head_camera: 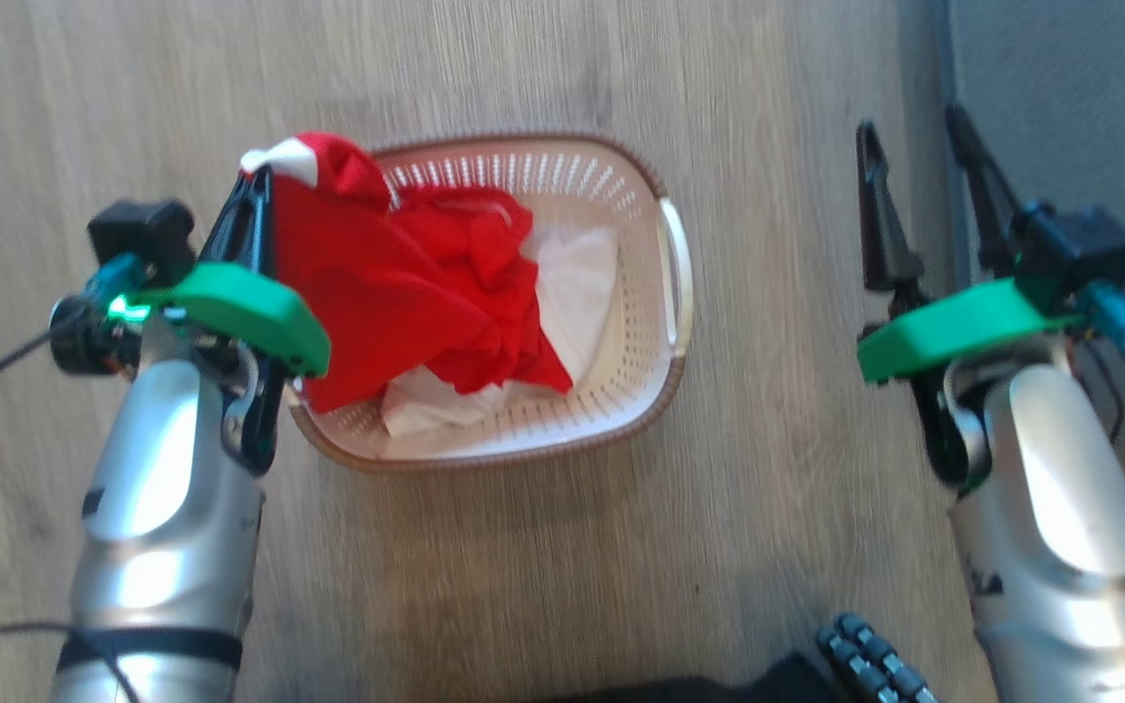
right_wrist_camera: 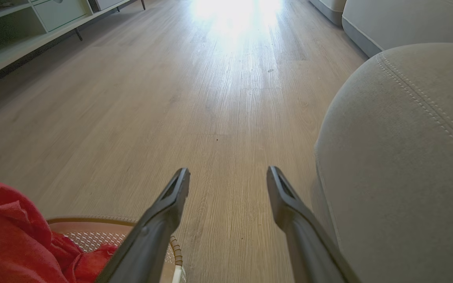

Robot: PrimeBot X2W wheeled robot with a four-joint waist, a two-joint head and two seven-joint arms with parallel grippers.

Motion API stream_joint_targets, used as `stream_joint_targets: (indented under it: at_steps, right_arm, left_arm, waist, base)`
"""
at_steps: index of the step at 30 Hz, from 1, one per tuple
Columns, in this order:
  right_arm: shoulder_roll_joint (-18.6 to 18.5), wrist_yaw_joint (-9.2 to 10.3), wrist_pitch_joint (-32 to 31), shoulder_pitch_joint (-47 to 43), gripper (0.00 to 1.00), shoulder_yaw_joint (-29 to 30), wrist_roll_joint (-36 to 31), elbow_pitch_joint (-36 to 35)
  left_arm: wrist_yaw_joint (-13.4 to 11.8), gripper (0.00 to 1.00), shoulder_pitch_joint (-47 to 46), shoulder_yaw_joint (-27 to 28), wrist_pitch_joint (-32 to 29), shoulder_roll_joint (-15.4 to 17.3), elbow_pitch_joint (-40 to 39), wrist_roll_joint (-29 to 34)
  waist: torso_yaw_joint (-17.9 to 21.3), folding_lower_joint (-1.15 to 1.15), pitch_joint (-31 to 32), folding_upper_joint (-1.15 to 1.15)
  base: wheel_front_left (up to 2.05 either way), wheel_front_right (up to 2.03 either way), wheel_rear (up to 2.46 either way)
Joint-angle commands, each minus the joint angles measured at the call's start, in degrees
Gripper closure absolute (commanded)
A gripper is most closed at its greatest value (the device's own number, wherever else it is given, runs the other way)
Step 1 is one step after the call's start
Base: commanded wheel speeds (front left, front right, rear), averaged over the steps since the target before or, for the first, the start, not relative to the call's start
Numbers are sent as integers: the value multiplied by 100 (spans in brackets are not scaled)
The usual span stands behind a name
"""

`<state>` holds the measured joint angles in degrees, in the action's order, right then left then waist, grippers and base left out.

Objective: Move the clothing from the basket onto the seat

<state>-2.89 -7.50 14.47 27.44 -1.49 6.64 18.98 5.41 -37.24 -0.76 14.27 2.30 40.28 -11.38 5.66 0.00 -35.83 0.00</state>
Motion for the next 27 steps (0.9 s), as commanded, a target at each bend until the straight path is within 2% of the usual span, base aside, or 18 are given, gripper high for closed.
stream_joint_targets:
  at_steps: [1,9,15,21,27]
  right_arm:
    - [2,1,52,-262,0,-77,48,-104]
    - [2,1,52,-1012,0,66,52,206]
    - [-1,1,52,-1558,0,113,-184,383]
    - [-106,1,52,-1835,0,7,-355,442]
    - [-178,1,52,-1937,0,-37,-385,438]
  left_arm:
    - [13,100,163,219,73,113,-304,-33]
    - [0,100,1295,725,73,72,-1439,-74]
    - [30,100,1940,691,73,66,-1538,66]
    - [34,100,2200,705,73,142,-1498,161]
    - [47,100,2289,679,73,194,-1489,186]
  waist:
    - [-57,0,488,0]
    - [-168,0,2049,0]
    - [-264,0,3018,0]
    - [-304,0,3537,0]
    - [-326,0,3680,0]
  base:
    - [0,0,0]
    - [0,0,0]
    - [0,0,0]
    - [0,0,0]
    - [0,0,0]
